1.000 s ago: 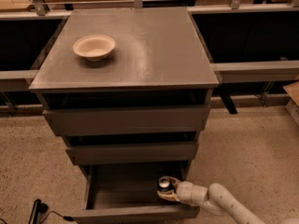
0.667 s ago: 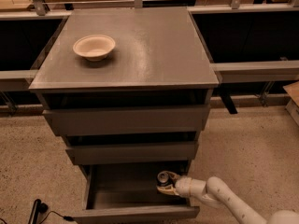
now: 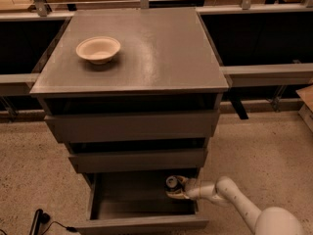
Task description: Place pepsi can into bottom drawer
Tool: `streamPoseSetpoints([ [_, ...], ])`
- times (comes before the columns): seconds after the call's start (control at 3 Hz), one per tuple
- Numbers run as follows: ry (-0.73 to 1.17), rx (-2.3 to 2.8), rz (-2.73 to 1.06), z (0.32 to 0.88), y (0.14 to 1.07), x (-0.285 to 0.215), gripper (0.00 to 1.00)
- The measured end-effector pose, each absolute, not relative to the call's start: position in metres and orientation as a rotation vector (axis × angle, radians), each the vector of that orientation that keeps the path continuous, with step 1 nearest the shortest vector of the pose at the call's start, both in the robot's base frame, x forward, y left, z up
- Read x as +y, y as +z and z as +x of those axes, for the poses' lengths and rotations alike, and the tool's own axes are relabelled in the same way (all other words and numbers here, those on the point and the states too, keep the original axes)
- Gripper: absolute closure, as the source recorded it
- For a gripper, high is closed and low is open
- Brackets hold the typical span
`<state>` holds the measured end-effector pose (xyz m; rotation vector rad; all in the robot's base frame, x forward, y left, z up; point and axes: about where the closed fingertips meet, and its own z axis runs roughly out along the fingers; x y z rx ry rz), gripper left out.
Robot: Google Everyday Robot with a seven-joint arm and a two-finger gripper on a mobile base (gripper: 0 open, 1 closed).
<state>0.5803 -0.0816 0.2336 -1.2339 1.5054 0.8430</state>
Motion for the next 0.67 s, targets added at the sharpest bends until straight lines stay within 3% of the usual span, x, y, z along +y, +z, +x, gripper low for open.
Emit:
streamPoseSetpoints([
  [0.67,0.940,1.466,-1.358,0.5798,0.2141,-0.0874,1.00],
])
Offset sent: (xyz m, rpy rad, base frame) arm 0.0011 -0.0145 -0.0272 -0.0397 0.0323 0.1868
